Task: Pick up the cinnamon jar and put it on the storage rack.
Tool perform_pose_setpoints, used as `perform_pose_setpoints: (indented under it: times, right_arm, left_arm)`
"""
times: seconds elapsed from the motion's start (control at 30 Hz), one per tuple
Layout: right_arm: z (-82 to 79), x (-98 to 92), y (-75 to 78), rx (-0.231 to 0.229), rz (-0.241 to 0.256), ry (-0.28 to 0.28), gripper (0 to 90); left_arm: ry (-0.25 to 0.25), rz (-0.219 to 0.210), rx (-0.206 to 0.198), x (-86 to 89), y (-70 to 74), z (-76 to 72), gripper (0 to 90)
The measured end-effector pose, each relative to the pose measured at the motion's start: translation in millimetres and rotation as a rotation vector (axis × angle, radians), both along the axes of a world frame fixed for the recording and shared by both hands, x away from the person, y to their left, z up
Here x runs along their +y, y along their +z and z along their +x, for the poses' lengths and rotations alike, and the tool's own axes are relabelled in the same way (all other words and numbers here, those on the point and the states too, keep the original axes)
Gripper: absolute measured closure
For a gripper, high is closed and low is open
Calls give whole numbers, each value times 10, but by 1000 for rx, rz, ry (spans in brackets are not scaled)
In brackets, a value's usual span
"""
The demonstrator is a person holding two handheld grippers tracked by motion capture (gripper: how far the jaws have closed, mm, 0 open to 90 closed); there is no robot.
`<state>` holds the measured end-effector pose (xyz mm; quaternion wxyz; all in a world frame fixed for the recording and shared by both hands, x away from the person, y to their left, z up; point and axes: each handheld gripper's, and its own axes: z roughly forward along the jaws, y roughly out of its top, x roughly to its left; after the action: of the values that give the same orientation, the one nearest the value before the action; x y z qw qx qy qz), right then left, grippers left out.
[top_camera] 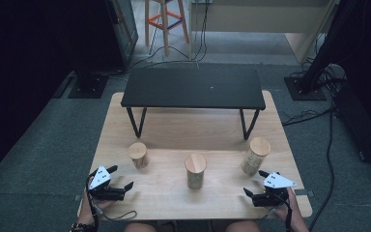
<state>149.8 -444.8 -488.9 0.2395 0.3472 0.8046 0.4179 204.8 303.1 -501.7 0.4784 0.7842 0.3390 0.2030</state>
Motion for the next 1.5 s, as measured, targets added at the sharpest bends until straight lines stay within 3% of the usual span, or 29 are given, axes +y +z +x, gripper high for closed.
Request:
perform_pose_setpoints:
  times: [0.13,0.3,0.37,0.4,0.43,0.47,0.6,0.63,0.67,0.7,0.83,1.03,1.2,1.5]
  right_arm:
    - [18,-18,7,8,4,8,85]
    - [4,-146,37,6,37,-3,85]
    - [-35,-144,84,-1,-33,-33,84]
    - [-35,-144,84,-1,-33,-33,84]
    - [-58,-151,100,0,-82,-51,84]
    - [-109,-257,97,2,-94,-61,84]
    - [-207,-404,88,-13,-90,-103,84]
    - [-230,-548,44,-4,-27,-122,84]
    - [-230,-548,44,-4,-27,-122,84]
    - [-210,-602,21,2,3,-110,84]
    - [-147,-553,43,25,-27,-98,84]
    - [-137,-630,27,31,10,-90,84]
    - [-131,-616,32,33,1,-85,84]
    - [-131,-621,31,35,4,-82,84]
  left_arm:
    - [0,34,-1,-56,21,-1,37]
    - [8,19,-1,-30,13,-15,37]
    - [14,14,-3,-29,8,-28,37]
    - [13,21,-5,-37,11,-29,37]
    - [10,24,-4,-42,13,-27,37]
    - [8,25,-4,-43,14,-24,37]
    - [0,14,1,-15,14,-6,37]
    - [-2,11,5,-10,16,3,37]
    - [-8,9,11,-4,21,22,37]
    - [-4,7,15,-7,25,30,37]
    - [9,-4,37,15,56,89,37]
    - [21,-12,59,9,118,182,37]
    - [27,-4,37,-70,261,274,37]
    - [2,84,33,-325,607,566,37]
